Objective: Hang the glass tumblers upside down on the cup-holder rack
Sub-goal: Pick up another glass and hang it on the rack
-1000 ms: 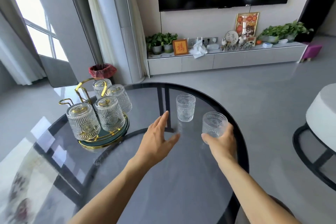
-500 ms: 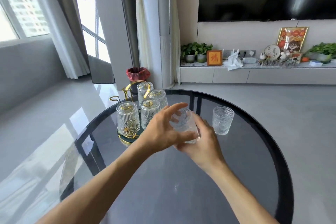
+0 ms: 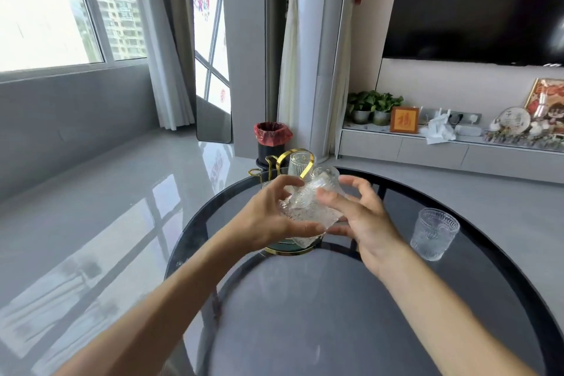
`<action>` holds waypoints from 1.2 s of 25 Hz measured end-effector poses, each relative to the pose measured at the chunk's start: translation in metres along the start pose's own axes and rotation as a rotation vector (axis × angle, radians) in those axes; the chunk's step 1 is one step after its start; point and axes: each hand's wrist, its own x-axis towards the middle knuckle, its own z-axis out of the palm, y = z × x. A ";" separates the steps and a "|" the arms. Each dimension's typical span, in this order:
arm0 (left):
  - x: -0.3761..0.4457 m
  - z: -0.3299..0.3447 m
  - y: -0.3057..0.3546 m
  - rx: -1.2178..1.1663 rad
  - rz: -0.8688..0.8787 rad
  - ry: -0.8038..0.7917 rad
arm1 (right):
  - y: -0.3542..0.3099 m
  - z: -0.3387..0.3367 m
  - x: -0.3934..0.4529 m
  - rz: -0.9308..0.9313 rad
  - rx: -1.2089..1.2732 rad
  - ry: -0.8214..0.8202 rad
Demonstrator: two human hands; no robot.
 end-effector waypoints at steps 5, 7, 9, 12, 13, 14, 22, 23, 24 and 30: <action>0.012 -0.026 0.000 0.025 0.097 0.276 | -0.022 0.037 0.039 -0.189 -0.176 -0.150; 0.018 -0.043 -0.011 -0.040 0.089 0.379 | -0.025 0.041 0.063 -0.236 -0.250 -0.105; 0.027 -0.060 -0.022 -0.110 0.089 0.453 | -0.025 0.039 0.093 -0.306 -0.552 -0.038; 0.052 -0.078 -0.036 -0.205 0.072 0.551 | -0.015 0.041 0.125 -0.287 -1.147 -0.202; 0.065 -0.085 -0.040 -0.223 0.063 0.589 | -0.011 0.044 0.130 -0.267 -1.230 -0.235; 0.079 -0.090 -0.044 -0.239 0.051 0.618 | -0.007 0.045 0.132 -0.266 -1.257 -0.223; 0.177 -0.095 -0.065 0.018 -0.079 0.462 | 0.009 0.040 0.137 -0.351 -1.234 -0.109; 0.181 -0.092 -0.070 0.056 -0.101 0.425 | 0.008 0.040 0.138 -0.352 -1.234 -0.107; 0.185 -0.088 -0.076 0.086 -0.117 0.398 | 0.008 0.041 0.138 -0.356 -1.233 -0.106; 0.196 -0.076 -0.085 0.219 -0.172 0.260 | 0.006 0.041 0.138 -0.381 -1.220 -0.094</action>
